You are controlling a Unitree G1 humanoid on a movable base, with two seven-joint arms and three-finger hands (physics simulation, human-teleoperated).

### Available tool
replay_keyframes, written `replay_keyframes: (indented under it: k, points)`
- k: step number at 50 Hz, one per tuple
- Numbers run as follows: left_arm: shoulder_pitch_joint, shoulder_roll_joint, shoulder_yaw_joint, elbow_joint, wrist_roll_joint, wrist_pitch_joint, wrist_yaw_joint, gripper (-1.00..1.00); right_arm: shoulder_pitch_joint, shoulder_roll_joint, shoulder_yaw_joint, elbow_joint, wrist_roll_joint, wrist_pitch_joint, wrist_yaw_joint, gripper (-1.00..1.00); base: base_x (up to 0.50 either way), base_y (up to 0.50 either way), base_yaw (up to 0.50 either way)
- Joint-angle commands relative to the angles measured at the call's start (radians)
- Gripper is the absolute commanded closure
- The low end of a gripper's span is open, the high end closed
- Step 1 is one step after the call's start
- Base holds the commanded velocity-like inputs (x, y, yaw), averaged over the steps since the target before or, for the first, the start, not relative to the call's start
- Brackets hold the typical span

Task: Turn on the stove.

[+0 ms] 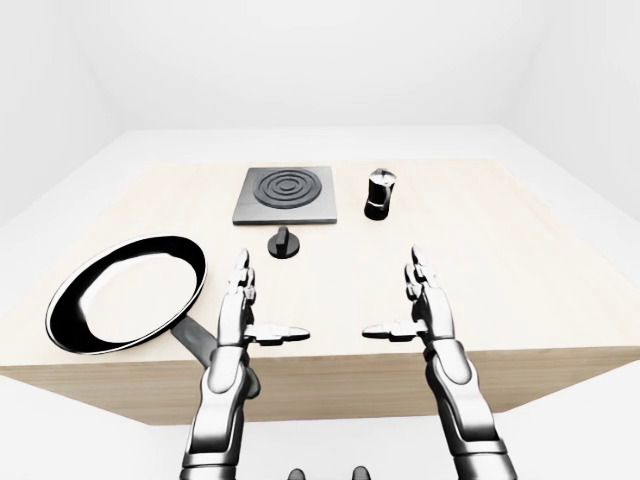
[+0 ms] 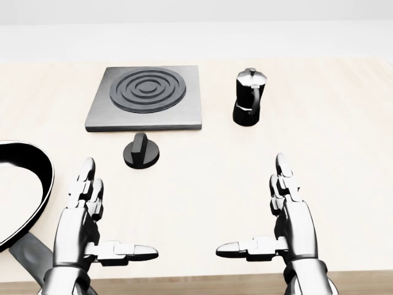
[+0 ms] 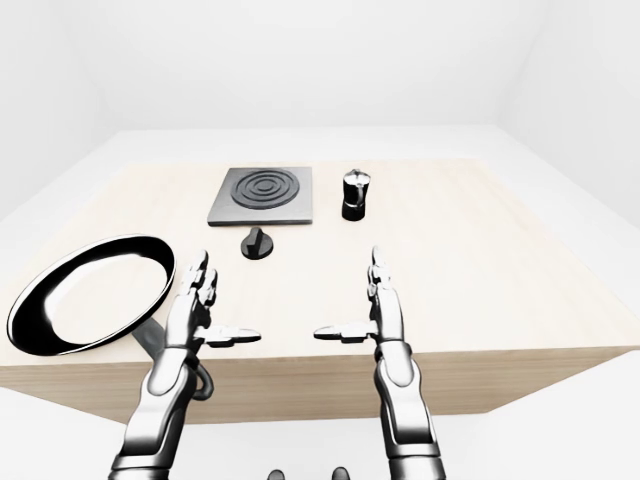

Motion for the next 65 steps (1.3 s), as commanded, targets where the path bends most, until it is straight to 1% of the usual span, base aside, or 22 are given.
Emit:
replay_keyframes:
  k: [1,7,9,10,13,25,27,32,37,42,44,52,54,56,65]
  points:
    - [0.003,0.010,0.020,-0.002,-0.009,-0.005,-0.021,-1.00,-0.003,-0.012,-0.023,0.014,0.010,-0.003,0.023,-1.00,0.00,0.00,0.00]
    - [0.002,0.009,0.019,0.006,-0.008,-0.009,-0.021,-1.00,-0.004,-0.012,-0.024,0.024,0.010,-0.010,0.024,-1.00,0.00,0.00,0.00]
    - [0.002,0.010,0.019,0.003,-0.008,-0.006,-0.021,-1.00,-0.004,-0.012,-0.023,0.016,0.010,-0.002,0.023,-1.00,0.00,0.00,0.00]
    - [0.001,0.010,0.019,0.007,-0.008,-0.009,-0.022,-1.00,-0.003,-0.012,-0.023,0.017,0.010,-0.003,0.023,-1.00,0.00,0.00,0.00]
    - [0.001,0.010,0.019,0.006,-0.009,-0.006,-0.022,-1.00,-0.004,-0.012,-0.023,0.018,0.009,-0.002,0.023,-1.00,0.00,0.00,0.00]
    - [-0.002,0.010,0.018,0.018,-0.006,-0.009,-0.022,-1.00,-0.004,-0.012,-0.021,0.017,0.004,0.002,0.020,-1.00,0.00,0.00,0.00]
    - [-0.001,0.011,0.019,0.012,-0.007,-0.003,-0.022,-1.00,-0.003,-0.012,-0.020,0.011,0.003,0.008,0.020,-1.00,0.00,0.00,0.00]
    - [0.002,0.011,0.019,0.007,-0.007,-0.001,-0.023,-1.00,-0.003,-0.011,-0.021,0.014,0.003,0.006,0.020,-1.00,0.21,0.00,0.00]
    - [-0.001,0.011,0.019,0.019,-0.005,-0.008,-0.024,-1.00,-0.004,-0.012,-0.021,0.021,0.003,0.001,0.021,-1.00,0.24,0.00,0.00]
    - [-0.001,0.010,0.018,0.026,-0.004,-0.015,-0.024,-1.00,-0.003,-0.012,-0.021,0.016,0.004,0.004,0.022,-1.00,0.27,0.00,0.00]
    - [0.000,0.010,0.017,0.021,-0.003,-0.012,-0.024,-1.00,-0.002,-0.012,-0.021,0.017,0.004,0.003,0.022,-1.00,0.29,0.00,0.00]
    - [-0.002,0.011,0.018,0.025,-0.004,-0.013,-0.025,-1.00,-0.003,-0.012,-0.021,0.017,0.004,0.002,0.023,-1.00,0.29,0.00,0.00]
    - [0.000,0.011,0.017,0.018,-0.003,-0.008,-0.025,-1.00,-0.002,-0.012,-0.021,0.017,0.004,0.001,0.023,-1.00,0.29,0.00,0.00]
    - [-0.001,0.011,0.017,0.024,-0.002,-0.012,-0.025,-1.00,-0.003,-0.012,-0.021,0.014,0.004,0.005,0.023,-1.00,0.29,0.00,0.00]
    - [-0.002,0.011,0.017,0.033,-0.001,-0.019,-0.026,-1.00,-0.001,-0.011,-0.021,0.020,0.004,-0.003,0.024,-1.00,0.29,0.00,0.00]
